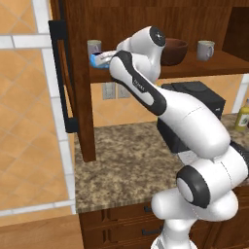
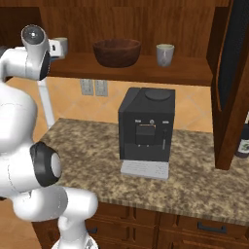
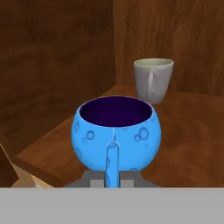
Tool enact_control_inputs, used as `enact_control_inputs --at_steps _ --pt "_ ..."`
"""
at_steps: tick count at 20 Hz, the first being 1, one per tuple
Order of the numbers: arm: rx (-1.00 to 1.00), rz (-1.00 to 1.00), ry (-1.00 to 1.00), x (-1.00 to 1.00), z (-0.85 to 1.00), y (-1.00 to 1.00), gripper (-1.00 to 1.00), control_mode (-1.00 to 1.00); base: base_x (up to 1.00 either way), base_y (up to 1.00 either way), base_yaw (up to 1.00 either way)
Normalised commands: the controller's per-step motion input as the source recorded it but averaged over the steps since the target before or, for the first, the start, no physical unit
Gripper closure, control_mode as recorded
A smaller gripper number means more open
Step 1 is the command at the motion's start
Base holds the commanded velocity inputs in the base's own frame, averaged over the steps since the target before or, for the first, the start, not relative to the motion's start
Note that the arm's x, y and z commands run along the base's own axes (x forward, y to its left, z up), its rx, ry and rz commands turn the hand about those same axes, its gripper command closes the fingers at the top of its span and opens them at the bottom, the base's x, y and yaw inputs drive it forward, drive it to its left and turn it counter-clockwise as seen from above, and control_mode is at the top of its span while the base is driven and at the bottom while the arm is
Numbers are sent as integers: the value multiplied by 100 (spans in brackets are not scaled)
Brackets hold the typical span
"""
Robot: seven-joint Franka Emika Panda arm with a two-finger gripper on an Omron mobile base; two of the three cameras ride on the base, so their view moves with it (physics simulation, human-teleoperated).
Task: Gather all objects into one cabinet and sort the glasses and bowls to opposite sides.
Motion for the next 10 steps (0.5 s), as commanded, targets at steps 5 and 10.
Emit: enact_control_inputs --at_steps 5,10 --pt "-1 0 5 51 0 26 100 -100 0 0 0" --pt "-1 0 7 37 -7 18 100 -100 0 0 0"
